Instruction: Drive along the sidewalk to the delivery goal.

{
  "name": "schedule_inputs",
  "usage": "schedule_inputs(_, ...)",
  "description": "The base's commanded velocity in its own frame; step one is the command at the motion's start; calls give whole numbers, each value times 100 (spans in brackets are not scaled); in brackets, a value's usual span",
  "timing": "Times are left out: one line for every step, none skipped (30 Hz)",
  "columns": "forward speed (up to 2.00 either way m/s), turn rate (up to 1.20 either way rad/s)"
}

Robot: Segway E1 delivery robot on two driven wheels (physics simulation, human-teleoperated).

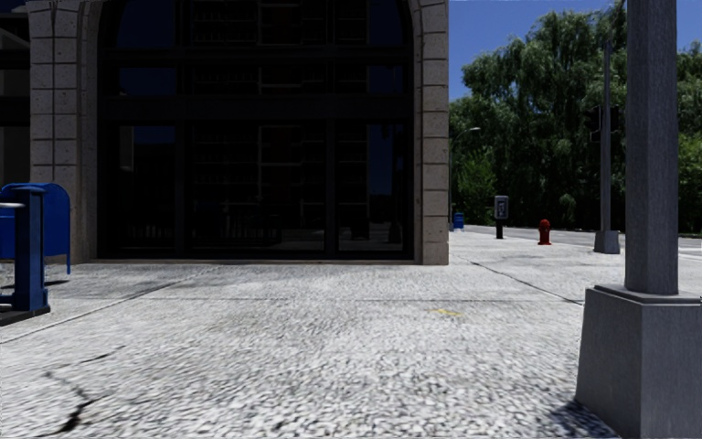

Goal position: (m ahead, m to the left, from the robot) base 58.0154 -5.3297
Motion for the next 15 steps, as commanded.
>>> schedule_inputs(141,-20)
schedule_inputs(141,-20)
schedule_inputs(141,-20)
schedule_inputs(141,-21)
schedule_inputs(141,-21)
schedule_inputs(141,-21)
schedule_inputs(141,-21)
schedule_inputs(141,-22)
schedule_inputs(141,-24)
schedule_inputs(141,-27)
schedule_inputs(141,-30)
schedule_inputs(140,-31)
schedule_inputs(135,-32)
schedule_inputs(133,-34)
schedule_inputs(132,-35)
